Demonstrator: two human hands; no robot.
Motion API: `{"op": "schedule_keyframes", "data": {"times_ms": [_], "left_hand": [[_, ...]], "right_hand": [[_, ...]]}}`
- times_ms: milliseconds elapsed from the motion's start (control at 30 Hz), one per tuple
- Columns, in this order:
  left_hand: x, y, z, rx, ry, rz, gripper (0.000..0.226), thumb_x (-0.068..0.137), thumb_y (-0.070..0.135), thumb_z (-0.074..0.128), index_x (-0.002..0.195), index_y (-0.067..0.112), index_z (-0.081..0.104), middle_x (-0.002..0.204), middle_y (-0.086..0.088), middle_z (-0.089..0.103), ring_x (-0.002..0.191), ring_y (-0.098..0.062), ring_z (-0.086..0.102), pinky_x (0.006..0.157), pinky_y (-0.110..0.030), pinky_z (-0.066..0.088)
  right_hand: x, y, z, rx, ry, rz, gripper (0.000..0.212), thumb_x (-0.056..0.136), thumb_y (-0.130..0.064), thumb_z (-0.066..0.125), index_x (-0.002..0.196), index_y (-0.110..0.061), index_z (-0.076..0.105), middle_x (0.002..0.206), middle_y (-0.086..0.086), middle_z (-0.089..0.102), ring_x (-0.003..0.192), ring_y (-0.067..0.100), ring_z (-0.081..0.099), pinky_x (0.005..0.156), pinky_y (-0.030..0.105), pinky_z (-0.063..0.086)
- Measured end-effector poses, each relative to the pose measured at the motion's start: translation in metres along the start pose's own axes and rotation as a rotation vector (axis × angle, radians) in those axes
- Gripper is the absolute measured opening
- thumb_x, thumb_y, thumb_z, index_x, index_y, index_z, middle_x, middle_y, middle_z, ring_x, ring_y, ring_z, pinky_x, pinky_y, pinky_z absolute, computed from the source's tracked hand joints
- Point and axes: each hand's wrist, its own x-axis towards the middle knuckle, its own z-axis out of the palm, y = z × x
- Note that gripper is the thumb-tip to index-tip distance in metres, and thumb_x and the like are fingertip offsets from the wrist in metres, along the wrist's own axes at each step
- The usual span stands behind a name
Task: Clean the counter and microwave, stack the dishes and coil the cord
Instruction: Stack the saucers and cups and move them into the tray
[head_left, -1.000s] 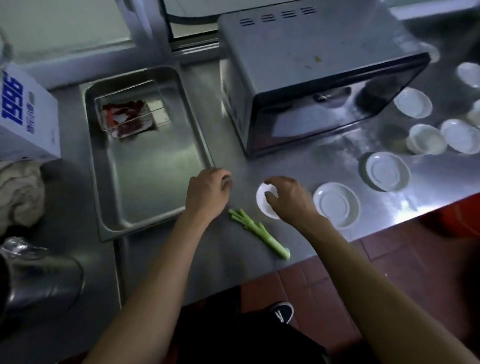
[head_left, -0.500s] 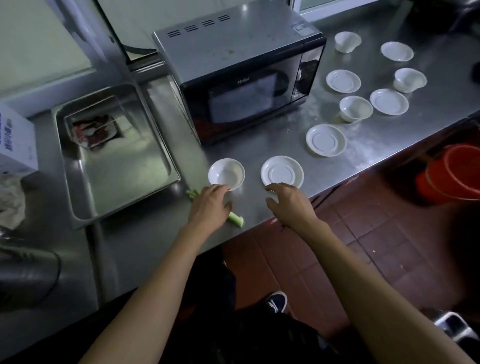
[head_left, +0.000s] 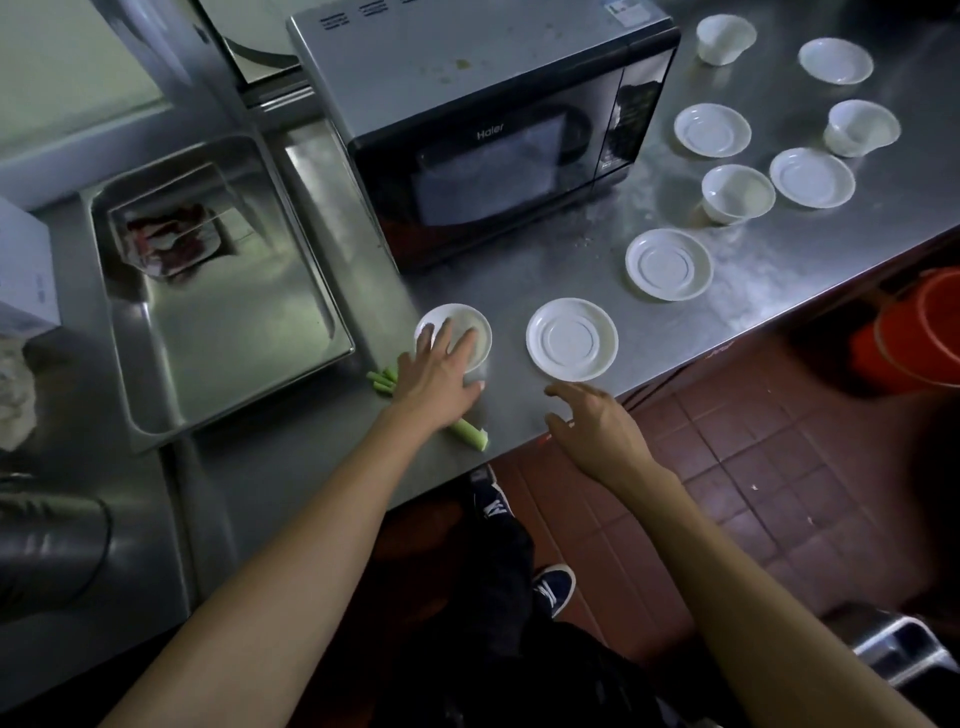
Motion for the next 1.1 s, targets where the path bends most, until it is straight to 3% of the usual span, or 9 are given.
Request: {"op": "schedule_keyframes", "data": {"times_ms": [133,367,667,933,1100], "left_hand": [[0.026,-0.007,0.008,-0.043,0.004,-0.041,0.078,0.085,0.053,0.061,0.149,0.030,0.022,0.161,-0.002,0.009,0.148,-0.034,0.008,0.104,-0.056,0.036],[0.056,-0.007,0.015,-0.064,-0.031,-0.103,0.090,0.084,0.057,0.065,0.154,0.034,0.013,0.164,-0.007,0.003,0.149,-0.037,0.007,0.106,-0.058,0.033],[0.070,-0.004,0.015,0.002,-0.062,-0.043,0.116,0.067,0.071,0.072,0.154,0.036,0.005,0.161,-0.011,0.009,0.141,-0.040,0.019,0.099,-0.057,0.036],[0.082,0.024,-0.009,-0.052,-0.014,-0.005,0.103,0.070,0.060,0.072,0.154,0.037,0.016,0.147,-0.010,0.022,0.124,-0.038,0.032,0.095,-0.049,0.039],[0.100,0.079,-0.019,-0.076,0.038,0.036,0.106,0.063,0.069,0.073,0.151,0.042,0.020,0.143,-0.010,0.024,0.121,-0.037,0.036,0.097,-0.049,0.043]], "right_hand": [[0.017,0.007,-0.002,-0.043,-0.041,0.026,0.040,0.091,-0.022,0.062,0.130,-0.016,0.062,0.131,0.006,0.064,0.113,0.030,0.061,0.090,0.047,0.052],[0.051,0.003,-0.021,-0.098,-0.089,0.014,0.041,0.091,-0.020,0.062,0.131,-0.015,0.060,0.132,0.006,0.063,0.115,0.032,0.060,0.093,0.047,0.051],[0.086,0.018,-0.042,-0.082,-0.025,0.048,0.038,0.091,-0.019,0.064,0.128,-0.013,0.063,0.124,0.008,0.067,0.100,0.032,0.064,0.084,0.042,0.053],[0.096,0.034,-0.049,-0.009,-0.045,0.071,0.038,0.092,-0.025,0.064,0.129,-0.019,0.062,0.129,0.004,0.065,0.105,0.030,0.064,0.086,0.044,0.054],[0.098,0.072,-0.073,0.008,-0.052,0.069,0.038,0.093,-0.024,0.064,0.130,-0.018,0.061,0.132,0.004,0.063,0.114,0.028,0.061,0.094,0.042,0.051]]}}
